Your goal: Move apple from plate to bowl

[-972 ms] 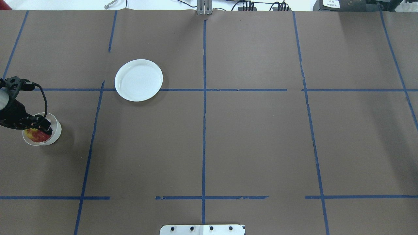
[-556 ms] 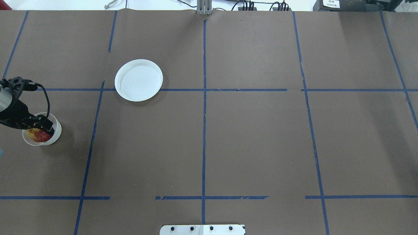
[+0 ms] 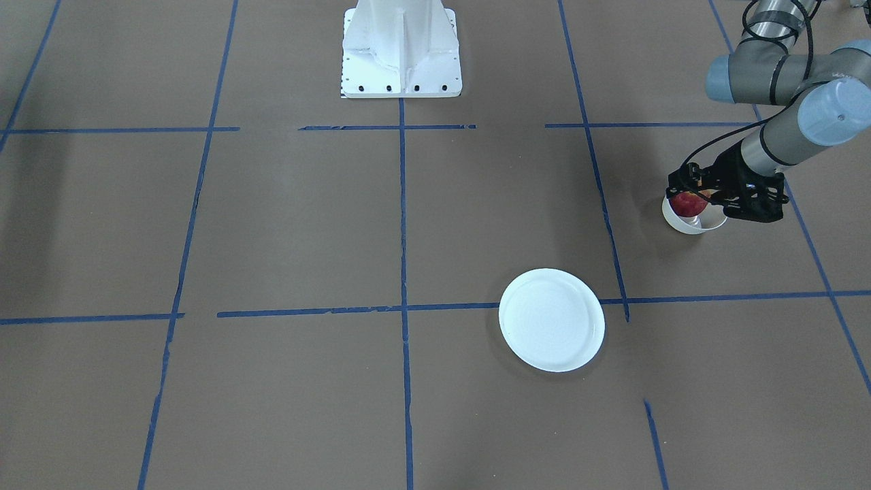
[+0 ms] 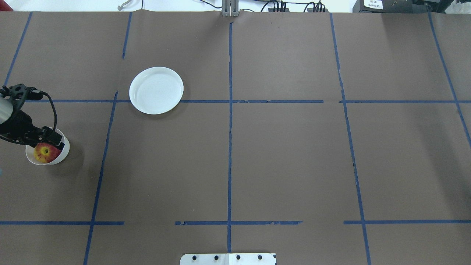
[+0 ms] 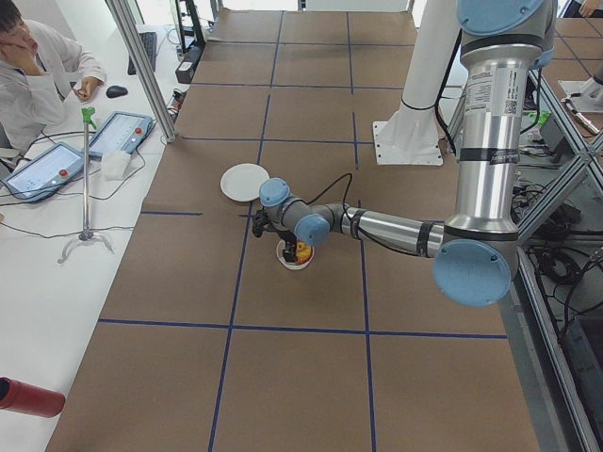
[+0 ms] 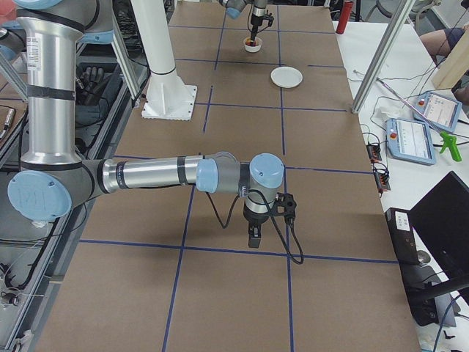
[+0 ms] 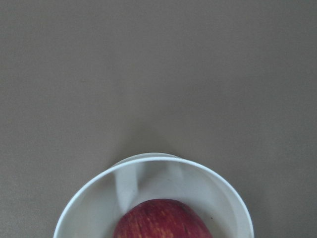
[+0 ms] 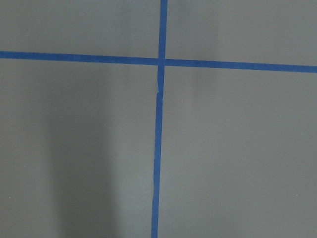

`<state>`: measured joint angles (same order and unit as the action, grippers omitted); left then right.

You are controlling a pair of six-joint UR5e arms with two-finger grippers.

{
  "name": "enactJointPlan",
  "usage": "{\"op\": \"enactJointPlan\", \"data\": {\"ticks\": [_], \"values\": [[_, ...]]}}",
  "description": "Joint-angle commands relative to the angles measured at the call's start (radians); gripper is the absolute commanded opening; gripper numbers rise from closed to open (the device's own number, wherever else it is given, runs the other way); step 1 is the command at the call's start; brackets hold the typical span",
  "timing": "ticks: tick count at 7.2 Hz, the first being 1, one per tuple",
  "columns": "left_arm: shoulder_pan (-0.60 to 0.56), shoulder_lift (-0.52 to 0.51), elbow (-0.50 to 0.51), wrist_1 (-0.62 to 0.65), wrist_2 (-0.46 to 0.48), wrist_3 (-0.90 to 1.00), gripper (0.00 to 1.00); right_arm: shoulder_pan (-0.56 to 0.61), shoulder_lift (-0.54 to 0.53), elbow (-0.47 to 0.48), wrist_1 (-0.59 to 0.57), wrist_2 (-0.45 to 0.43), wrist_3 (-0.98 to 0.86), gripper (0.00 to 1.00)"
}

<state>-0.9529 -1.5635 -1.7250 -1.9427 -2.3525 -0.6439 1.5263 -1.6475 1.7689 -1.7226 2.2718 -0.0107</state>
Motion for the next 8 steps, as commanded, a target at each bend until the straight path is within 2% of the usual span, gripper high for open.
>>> {"op": "enactJointPlan", "data": {"ticks": [1, 2, 3, 4, 6, 8], "values": [[-0.004, 0.074, -0.223, 0.113, 0.004, -0.002, 0.99, 0.0, 0.0, 0.001, 0.0, 0.0, 0.0, 1.0], [-0.01, 0.071, -0.307, 0.198, 0.01, 0.009, 0.99, 0.0, 0.0, 0.0, 0.0, 0.0, 0.0, 1.0], [-0.08, 0.074, -0.338, 0.208, 0.022, 0.012, 0.99, 0.0, 0.0, 0.001, 0.0, 0.0, 0.0, 1.0], [-0.154, 0.08, -0.335, 0.209, 0.024, 0.094, 0.99, 0.0, 0.0, 0.001, 0.0, 0.0, 0.0, 1.0], [-0.292, 0.074, -0.271, 0.264, 0.029, 0.295, 1.0, 0.0, 0.0, 0.001, 0.0, 0.0, 0.0, 1.0], [-0.416, 0.054, -0.123, 0.266, 0.03, 0.517, 1.0, 0.0, 0.0, 0.001, 0.0, 0.0, -0.002, 1.0]]}}
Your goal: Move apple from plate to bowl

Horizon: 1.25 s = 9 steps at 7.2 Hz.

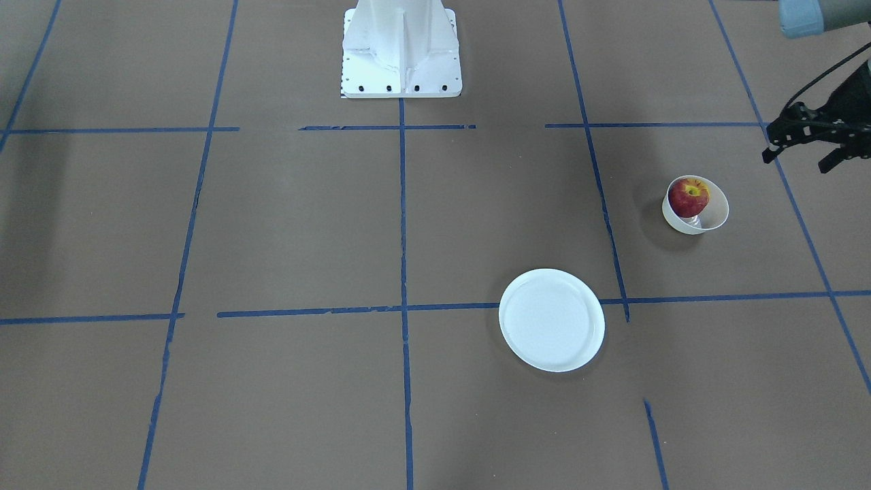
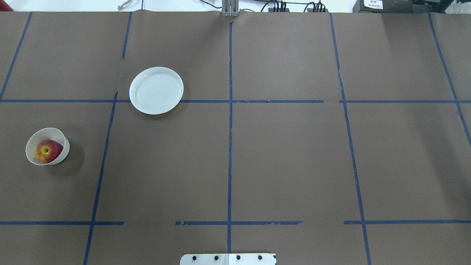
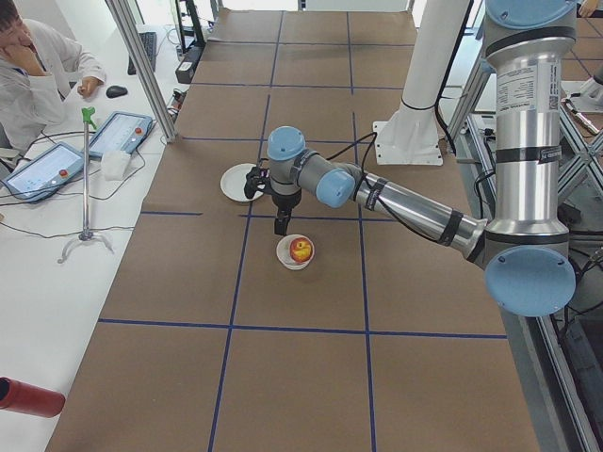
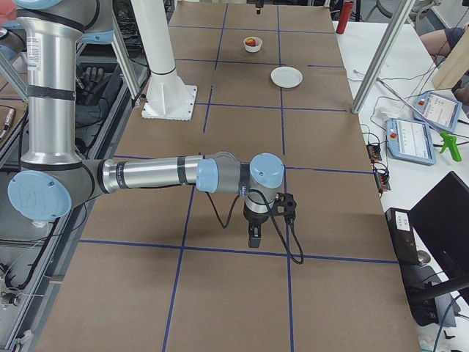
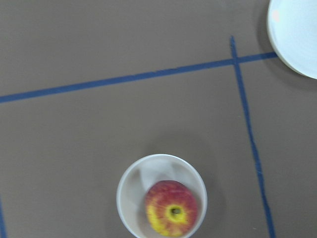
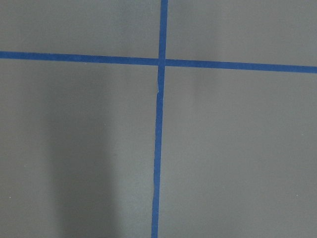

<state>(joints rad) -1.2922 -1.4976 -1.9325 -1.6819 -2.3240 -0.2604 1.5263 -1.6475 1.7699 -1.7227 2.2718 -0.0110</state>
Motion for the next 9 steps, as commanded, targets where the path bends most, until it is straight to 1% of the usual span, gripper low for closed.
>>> {"op": "enactJointPlan", "data": {"ticks": [1, 3, 4, 5, 6, 9], "values": [[-0.146, -0.024, 0.157, 0.004, 0.0, 0.227, 1.0, 0.0, 0.0, 0.0, 0.0, 0.0, -0.001, 1.0], [-0.278, -0.023, 0.26, 0.007, 0.0, 0.366, 0.99, 0.0, 0.0, -0.001, 0.0, 0.0, 0.0, 1.0], [-0.329, -0.023, 0.292, 0.022, -0.003, 0.369, 1.0, 0.0, 0.0, -0.001, 0.0, 0.0, 0.0, 1.0], [-0.338, -0.029, 0.294, 0.106, -0.005, 0.369, 1.0, 0.0, 0.0, -0.001, 0.0, 0.0, 0.0, 1.0], [-0.343, -0.074, 0.293, 0.226, -0.002, 0.369, 1.0, 0.0, 0.0, -0.001, 0.002, 0.0, 0.0, 1.0], [-0.351, -0.075, 0.299, 0.255, -0.002, 0.369, 1.0, 0.0, 0.0, 0.0, 0.002, 0.0, 0.0, 1.0]]}}
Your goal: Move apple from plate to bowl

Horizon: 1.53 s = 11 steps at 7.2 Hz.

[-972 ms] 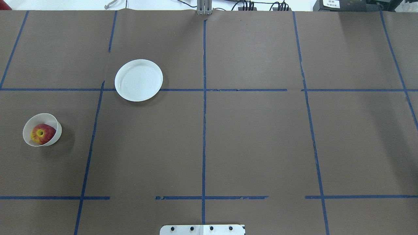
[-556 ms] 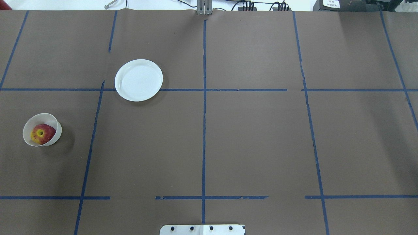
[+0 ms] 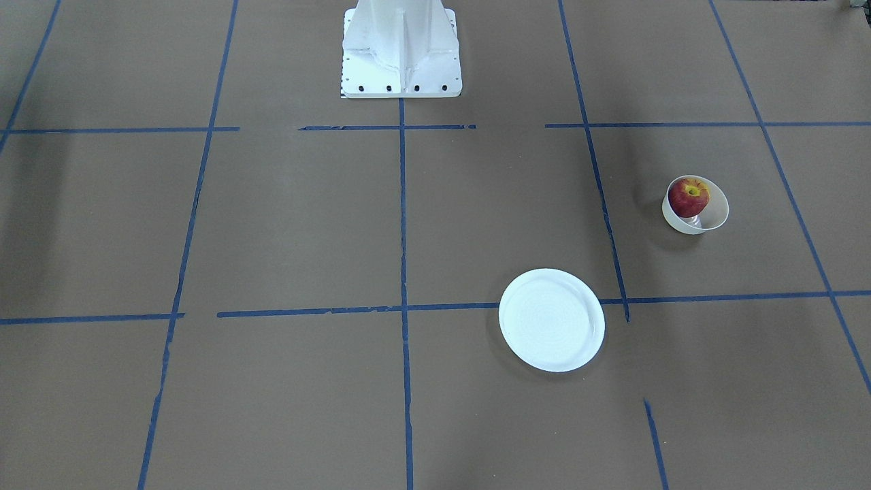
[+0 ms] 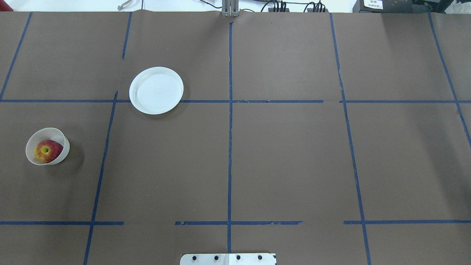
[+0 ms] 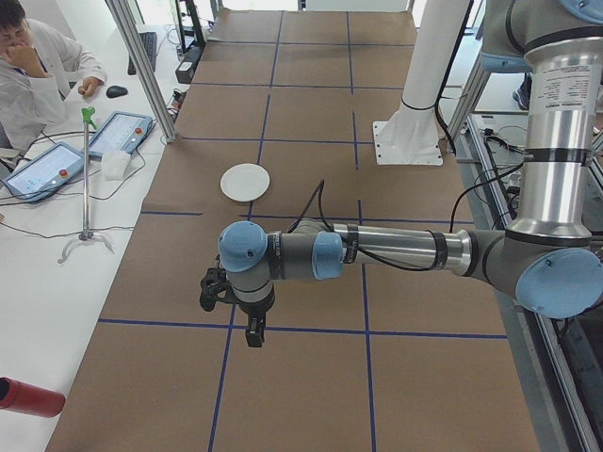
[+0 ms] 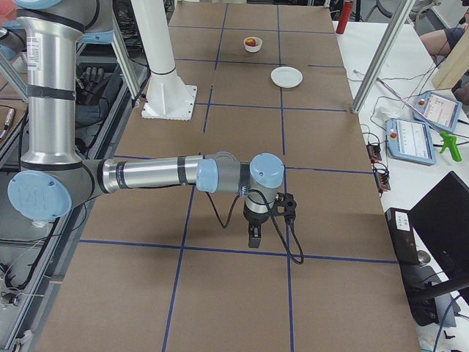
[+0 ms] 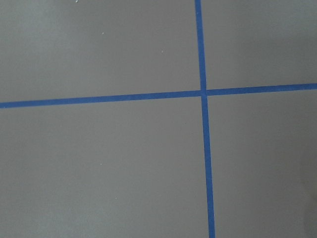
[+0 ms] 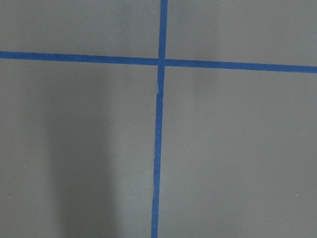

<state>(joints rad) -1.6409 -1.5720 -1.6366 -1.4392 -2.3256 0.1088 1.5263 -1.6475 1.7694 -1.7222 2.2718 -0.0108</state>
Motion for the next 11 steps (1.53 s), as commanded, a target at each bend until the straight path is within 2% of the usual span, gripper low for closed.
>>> {"op": "enactJointPlan", "data": {"ticks": [1, 11], "values": [[-0.002, -0.002, 0.003, 0.035, 0.0, 0.0, 1.0, 0.0, 0.0, 0.001, 0.0, 0.0, 0.0, 1.0], [-0.002, -0.002, -0.011, 0.069, -0.003, 0.003, 1.0, 0.0, 0.0, -0.001, 0.0, 0.0, 0.0, 1.0]]}}
